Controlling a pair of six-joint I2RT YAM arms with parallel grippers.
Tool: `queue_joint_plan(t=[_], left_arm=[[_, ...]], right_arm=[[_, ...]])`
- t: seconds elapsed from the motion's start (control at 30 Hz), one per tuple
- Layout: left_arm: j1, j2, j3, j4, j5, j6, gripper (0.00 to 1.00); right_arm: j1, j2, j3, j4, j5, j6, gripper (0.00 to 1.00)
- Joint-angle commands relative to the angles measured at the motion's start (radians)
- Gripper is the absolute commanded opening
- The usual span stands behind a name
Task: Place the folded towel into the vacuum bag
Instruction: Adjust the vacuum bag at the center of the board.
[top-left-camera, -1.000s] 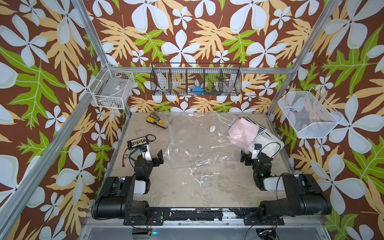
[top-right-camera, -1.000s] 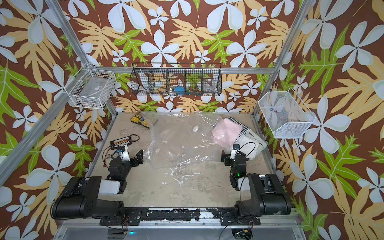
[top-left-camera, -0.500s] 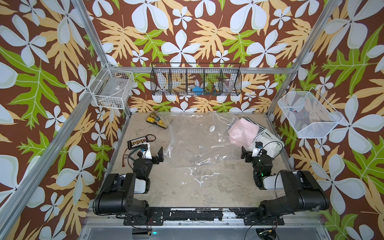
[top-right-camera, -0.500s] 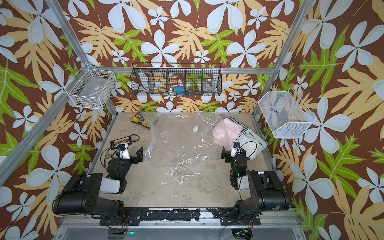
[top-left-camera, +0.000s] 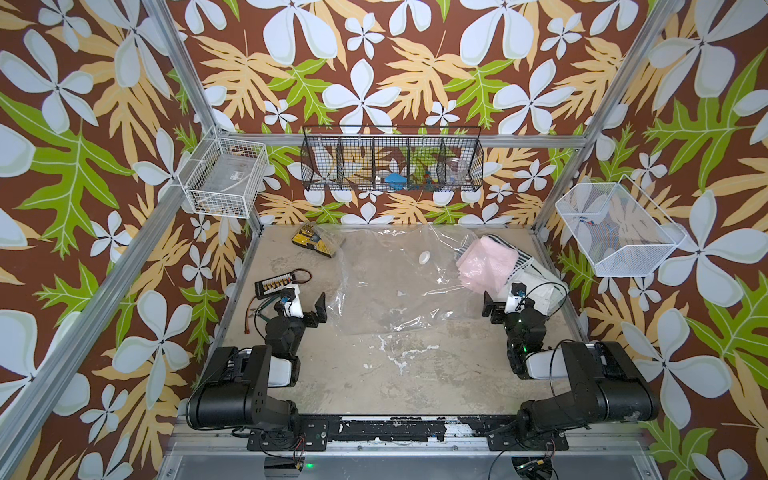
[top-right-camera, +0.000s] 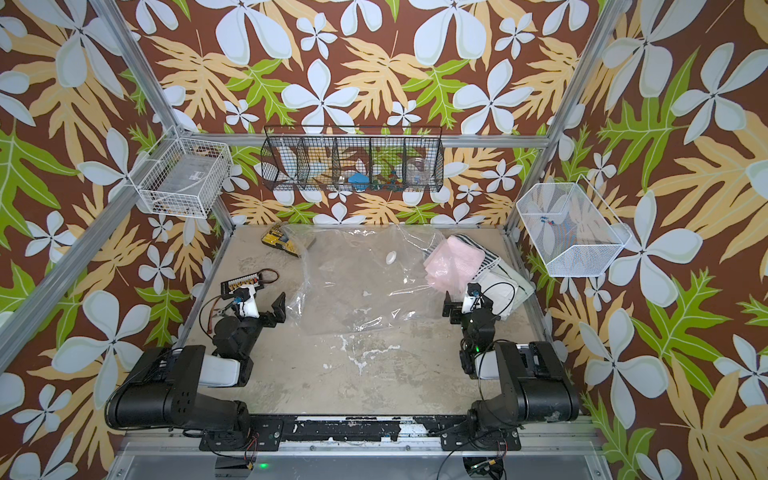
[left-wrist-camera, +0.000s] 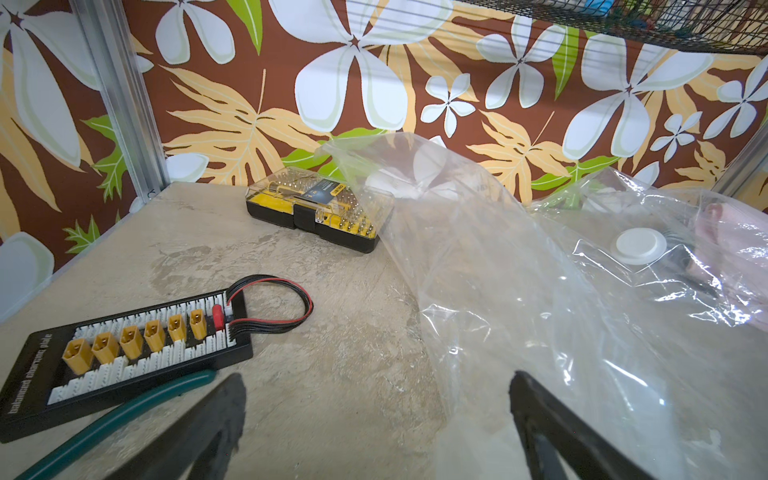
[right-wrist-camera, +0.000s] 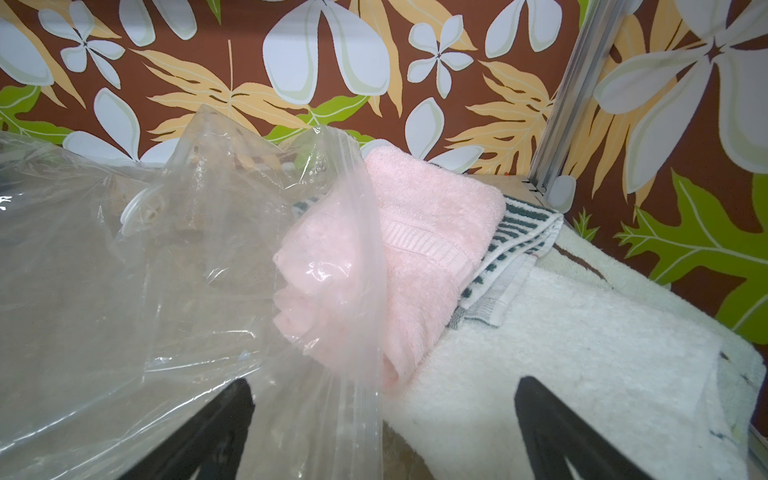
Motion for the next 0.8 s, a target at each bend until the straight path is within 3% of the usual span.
queue_joint_plan(t=[0.0,0.17,0.37,0.5,0.6,0.77], left_arm=[[0.002,-0.014,-0.001,0.027,-0.004,0.006,1.00],[-0.011,-0.108,-0.012,-0.031,-0.056,0.003,1.00],[-0.076,-0.285,-0.024,-0.156,-0.207,0.024,1.00],[-0.159,-0.402,-0.003,-0.272,-0.308,0.001,1.00],[-0.178,-0.458,0.040,-0.319,-0.292,-0.080,1.00],[-0.200,-0.531,0.228,-0.587,-0.238,-0.138,1.00]], right_arm=[[0.006,-0.018,0.008,0.017,0.041,0.005,0.99],[0.020,-0.110,0.070,-0.171,0.090,0.009,0.99],[0.125,-0.217,0.102,-0.297,0.248,-0.030,0.99],[0.147,-0.309,0.159,-0.407,0.277,0.083,1.00],[0.149,-0.378,0.244,-0.595,0.277,0.137,0.99],[0.167,-0.468,0.390,-0.866,0.270,0.209,1.00]])
